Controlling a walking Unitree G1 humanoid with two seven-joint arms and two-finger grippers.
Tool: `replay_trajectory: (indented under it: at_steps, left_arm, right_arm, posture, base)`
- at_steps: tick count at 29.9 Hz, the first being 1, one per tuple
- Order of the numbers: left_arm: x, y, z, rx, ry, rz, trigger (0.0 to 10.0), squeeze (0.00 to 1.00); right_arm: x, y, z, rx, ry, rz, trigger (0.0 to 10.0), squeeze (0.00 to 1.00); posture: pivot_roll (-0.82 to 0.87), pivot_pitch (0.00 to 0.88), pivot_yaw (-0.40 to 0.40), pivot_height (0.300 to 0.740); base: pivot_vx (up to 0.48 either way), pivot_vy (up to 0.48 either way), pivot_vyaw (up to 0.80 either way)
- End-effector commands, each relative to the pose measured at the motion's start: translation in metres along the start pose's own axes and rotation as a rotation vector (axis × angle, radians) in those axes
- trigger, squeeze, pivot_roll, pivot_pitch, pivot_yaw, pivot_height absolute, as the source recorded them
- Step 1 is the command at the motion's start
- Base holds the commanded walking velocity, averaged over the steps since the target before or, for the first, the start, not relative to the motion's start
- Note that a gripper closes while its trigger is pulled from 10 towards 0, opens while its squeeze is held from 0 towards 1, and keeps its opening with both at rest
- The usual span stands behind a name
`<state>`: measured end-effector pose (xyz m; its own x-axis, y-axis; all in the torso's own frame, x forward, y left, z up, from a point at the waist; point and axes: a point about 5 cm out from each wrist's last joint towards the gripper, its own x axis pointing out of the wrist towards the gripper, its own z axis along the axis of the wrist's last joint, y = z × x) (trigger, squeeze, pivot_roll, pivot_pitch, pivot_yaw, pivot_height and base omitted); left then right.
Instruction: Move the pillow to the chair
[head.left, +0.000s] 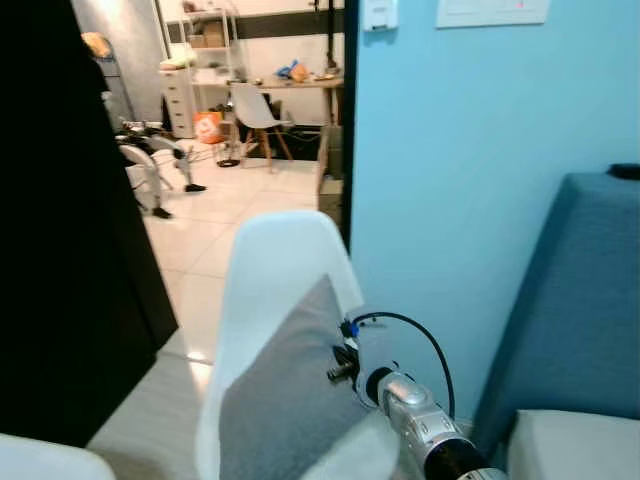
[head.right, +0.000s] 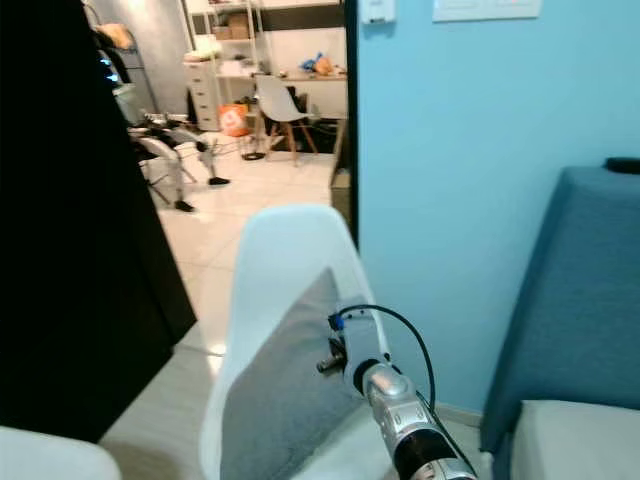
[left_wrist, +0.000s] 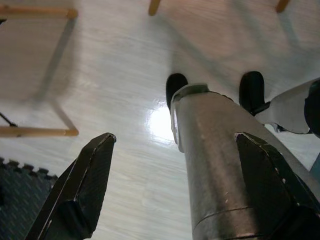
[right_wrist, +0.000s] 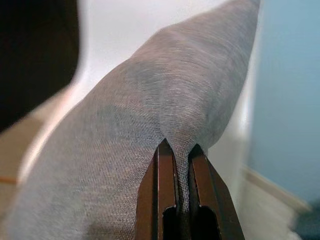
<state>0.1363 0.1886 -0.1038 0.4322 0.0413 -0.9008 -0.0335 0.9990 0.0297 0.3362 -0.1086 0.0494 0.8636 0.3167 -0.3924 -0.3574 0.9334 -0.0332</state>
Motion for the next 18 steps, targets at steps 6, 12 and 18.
replay_trajectory:
  at_steps: [6,12,18]
  left_arm:
    - [-0.0003,0.0041,0.0011,0.011,-0.004,0.005,10.0,0.0]
    - [-0.0003,0.0044,0.001,0.015,-0.004,0.005,10.0,0.0]
    - [-0.0002,0.0047,0.0018,0.018,-0.006,0.004,10.0,0.0]
  right_arm:
    - [0.0035,0.012,0.0016,-0.032,-0.009,0.02,10.0,0.0]
    - [0.0041,0.0151,0.0003,-0.047,-0.007,0.026,10.0,0.0]
    - [0.0047,0.0149,-0.0004,-0.057,-0.003,0.021,10.0,0.0]
  posture:
    - [-0.08,0.028,0.02,0.74]
    - [-0.08,0.027,0.019,0.74]
    - [-0.08,0.022,0.017,0.74]
  base:
    - [0.225,0.0,0.0]
    - [0.274,0.0,0.0]
    - [0.287,0.0,0.0]
